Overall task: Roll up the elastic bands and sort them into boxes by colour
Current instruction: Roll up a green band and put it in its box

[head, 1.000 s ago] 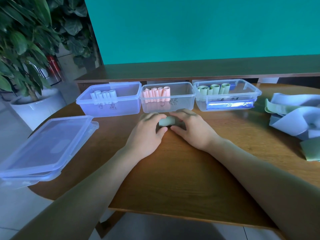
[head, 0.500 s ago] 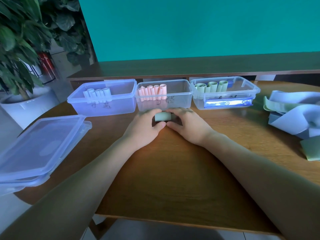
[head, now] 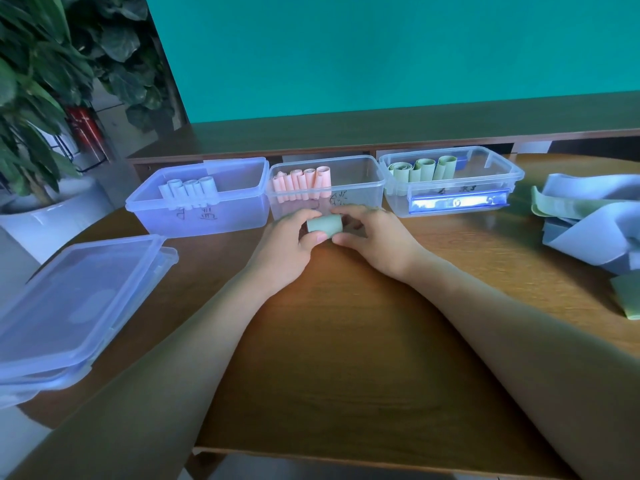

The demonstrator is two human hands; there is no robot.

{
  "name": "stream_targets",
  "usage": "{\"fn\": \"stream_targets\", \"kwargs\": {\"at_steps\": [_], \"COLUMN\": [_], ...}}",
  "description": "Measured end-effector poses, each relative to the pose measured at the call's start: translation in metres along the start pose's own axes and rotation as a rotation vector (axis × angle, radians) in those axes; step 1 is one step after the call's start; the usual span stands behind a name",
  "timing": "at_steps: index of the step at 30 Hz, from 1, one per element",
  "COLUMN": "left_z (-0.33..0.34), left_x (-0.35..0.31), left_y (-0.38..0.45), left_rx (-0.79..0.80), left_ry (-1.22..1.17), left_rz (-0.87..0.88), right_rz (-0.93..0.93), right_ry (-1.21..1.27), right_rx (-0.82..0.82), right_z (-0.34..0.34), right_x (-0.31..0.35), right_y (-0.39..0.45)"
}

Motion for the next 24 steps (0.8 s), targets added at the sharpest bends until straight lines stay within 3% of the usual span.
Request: {"fn": "stream_targets", "kwargs": {"at_steps": [13,20,24], "left_z": [0.014,0.041,0.061], "left_x": [-0.056,-0.127,-0.141], "left_y": [-0.035,-0.028,-0.016], "left_rx": [0.067,-0.037,-0.124], "left_ry": [-0.56,-0.828,-0.785], "left_rz": [0.027,0.002,-0.001], "right_rz": [0.108,0.112,0.164], "right_ry": [0.763,0.478,0.198], "right_rx": [-0.384,-0.474,-0.474], "right_z": [-0.069,-0.164,-0.217], "right_x": [-0.002,-0.018,-0.045], "right_y": [-0.055,-0.071,-0.066]}}
Point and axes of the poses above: each hand's wrist, its own y-axis towards the middle knuckle, its own z-axis out of the palm, x = y × z, the point moved 10 cm from there along y, towards the middle knuckle, and after that the axes turned 14 degrees about -z, right-handed, at the moved point
